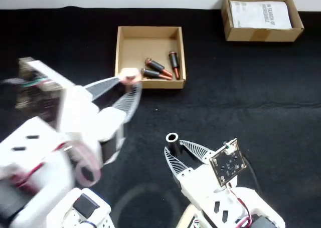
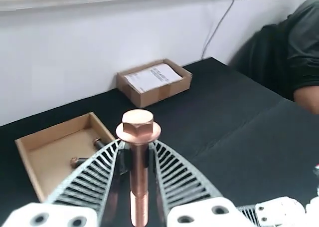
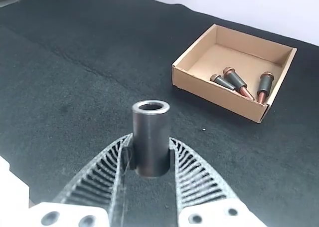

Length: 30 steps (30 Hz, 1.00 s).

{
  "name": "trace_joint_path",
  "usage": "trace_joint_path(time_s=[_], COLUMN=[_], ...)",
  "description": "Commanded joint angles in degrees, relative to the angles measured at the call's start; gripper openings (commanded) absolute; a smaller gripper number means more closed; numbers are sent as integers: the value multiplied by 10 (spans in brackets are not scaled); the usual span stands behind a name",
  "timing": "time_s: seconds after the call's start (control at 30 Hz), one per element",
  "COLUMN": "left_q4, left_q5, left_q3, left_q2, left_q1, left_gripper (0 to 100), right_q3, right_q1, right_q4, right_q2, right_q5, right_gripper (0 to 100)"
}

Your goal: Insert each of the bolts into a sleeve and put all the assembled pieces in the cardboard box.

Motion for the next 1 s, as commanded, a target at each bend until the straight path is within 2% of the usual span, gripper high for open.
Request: trace_joint_path(time_s=[0.0,0.17,0.3,0.73,0.97], left_q4=[-124,-199,-200,-200,-201], left_q5=[4,4,4,5,77], left_q3=[119,191,197,198,198], left_q2=[-15,-17,-17,-45,-43], left_q1=[24,57,55,53,52], left_gripper=[8,8,8,8,8], right_q3=[-13,48,78,128,139], right_q1=[-4,37,40,39,39], right_q4=[-32,-131,-176,-234,-254], right_q2=[-1,-1,-1,4,4], right_q5=[1,1,1,1,1], right_gripper=[7,7,7,7,7])
